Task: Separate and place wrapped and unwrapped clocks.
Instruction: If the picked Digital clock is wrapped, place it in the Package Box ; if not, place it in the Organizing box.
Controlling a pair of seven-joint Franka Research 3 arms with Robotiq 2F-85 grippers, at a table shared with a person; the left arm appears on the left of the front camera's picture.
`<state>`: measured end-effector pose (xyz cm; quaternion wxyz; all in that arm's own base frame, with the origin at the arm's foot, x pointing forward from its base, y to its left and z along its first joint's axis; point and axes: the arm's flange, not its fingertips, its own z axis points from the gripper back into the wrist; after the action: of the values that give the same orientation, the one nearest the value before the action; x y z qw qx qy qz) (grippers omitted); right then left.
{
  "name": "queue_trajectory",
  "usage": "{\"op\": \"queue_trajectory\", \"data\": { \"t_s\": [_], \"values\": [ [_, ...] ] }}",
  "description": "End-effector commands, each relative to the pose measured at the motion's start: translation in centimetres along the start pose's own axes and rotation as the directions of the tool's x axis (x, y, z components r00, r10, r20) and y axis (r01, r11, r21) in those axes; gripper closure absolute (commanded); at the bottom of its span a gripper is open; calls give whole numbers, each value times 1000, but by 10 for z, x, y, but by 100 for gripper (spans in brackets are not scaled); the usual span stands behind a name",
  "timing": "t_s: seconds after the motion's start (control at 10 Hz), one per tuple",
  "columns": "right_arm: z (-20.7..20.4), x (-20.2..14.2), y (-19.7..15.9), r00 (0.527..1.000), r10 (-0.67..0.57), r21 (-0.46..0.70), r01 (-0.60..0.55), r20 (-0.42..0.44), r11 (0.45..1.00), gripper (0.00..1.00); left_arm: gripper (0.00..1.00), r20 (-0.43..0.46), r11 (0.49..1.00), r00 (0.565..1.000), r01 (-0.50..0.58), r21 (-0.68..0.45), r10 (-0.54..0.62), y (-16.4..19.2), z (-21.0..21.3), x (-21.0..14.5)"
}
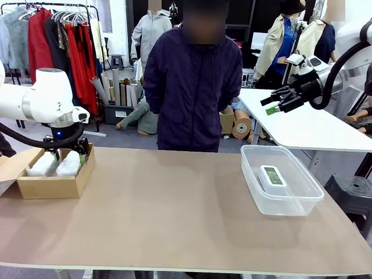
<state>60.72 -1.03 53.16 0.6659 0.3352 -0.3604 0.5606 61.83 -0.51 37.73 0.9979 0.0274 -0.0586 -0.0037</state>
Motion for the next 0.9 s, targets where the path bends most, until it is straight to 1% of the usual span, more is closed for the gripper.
{"op": "queue_trajectory", "data": {
  "t_s": [0.0,0.2,0.6,0.8],
  "values": [
    [0,2,1,1000,4,3,-4,3,1000,0,0,24,999,1000,17,-28,-16,3,17,0],
    [0,2,1,1000,4,3,-4,3,1000,0,0,30,998,999,37,-43,-36,0,37,-2],
    [0,2,1,1000,4,3,-4,3,1000,0,0,9,993,995,103,-63,-103,-12,65,-9],
    [0,2,1,1000,4,3,-4,3,1000,0,0,17,996,997,76,-35,-76,-14,62,-8]
  ]
}}
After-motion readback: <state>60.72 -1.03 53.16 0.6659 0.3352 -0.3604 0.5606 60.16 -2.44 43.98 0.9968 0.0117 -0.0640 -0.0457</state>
